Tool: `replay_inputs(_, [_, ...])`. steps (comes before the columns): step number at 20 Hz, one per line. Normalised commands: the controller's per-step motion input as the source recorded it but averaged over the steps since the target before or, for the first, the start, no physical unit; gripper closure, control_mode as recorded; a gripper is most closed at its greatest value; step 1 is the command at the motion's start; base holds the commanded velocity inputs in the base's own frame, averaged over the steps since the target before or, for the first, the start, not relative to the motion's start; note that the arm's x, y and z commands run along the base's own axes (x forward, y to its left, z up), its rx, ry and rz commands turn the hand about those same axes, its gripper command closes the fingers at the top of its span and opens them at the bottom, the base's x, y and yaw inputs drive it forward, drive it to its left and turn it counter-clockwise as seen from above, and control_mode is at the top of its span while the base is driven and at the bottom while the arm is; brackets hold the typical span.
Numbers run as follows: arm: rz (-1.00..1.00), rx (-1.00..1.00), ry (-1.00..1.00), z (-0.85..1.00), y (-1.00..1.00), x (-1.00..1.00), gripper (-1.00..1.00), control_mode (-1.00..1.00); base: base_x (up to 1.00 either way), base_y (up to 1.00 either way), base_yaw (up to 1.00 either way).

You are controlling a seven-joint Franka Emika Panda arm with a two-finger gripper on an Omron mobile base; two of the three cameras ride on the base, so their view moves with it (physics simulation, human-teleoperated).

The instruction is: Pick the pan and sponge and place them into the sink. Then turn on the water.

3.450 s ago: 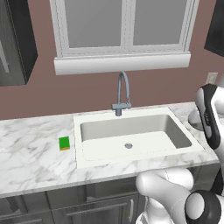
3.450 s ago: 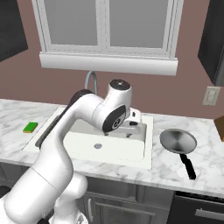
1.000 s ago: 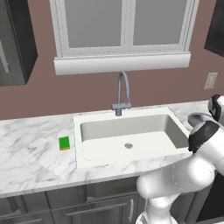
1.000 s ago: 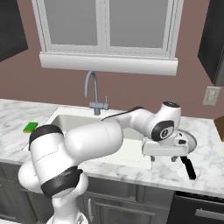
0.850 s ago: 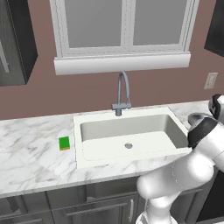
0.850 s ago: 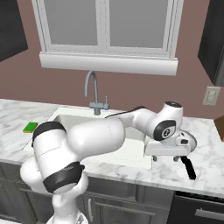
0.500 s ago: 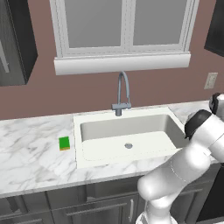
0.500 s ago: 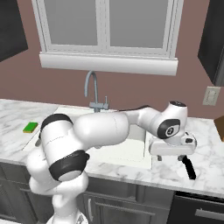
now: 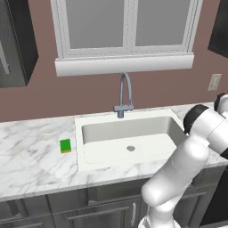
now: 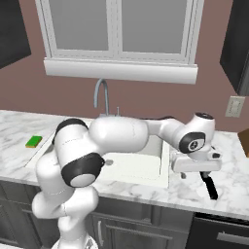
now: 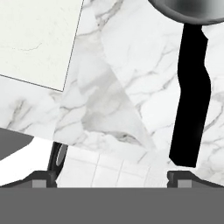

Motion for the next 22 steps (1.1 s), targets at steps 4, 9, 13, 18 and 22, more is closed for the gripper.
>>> replay_inputs(4, [0.03, 0.04, 0.0, -0.07, -0.2, 0.11, -1.0, -1.0, 0.0, 0.0, 0.0])
replay_inputs(9, [0.03, 0.03, 0.0, -0.09, -0.18, 0.09, -1.0, -1.0, 0.0, 0.0, 0.0])
replay_inputs(13, [0.03, 0.02, 0.0, -0.08, -0.19, 0.08, -1.0, -1.0, 0.0, 0.0, 0.0])
replay_inputs(18, [0.03, 0.02, 0.0, -0.09, -0.17, 0.08, -1.0, -1.0, 0.0, 0.0, 0.0])
replay_inputs(22, [0.0, 0.01, 0.0, -0.18, -0.07, 0.05, -1.0, -1.0, 0.0, 0.0, 0.0])
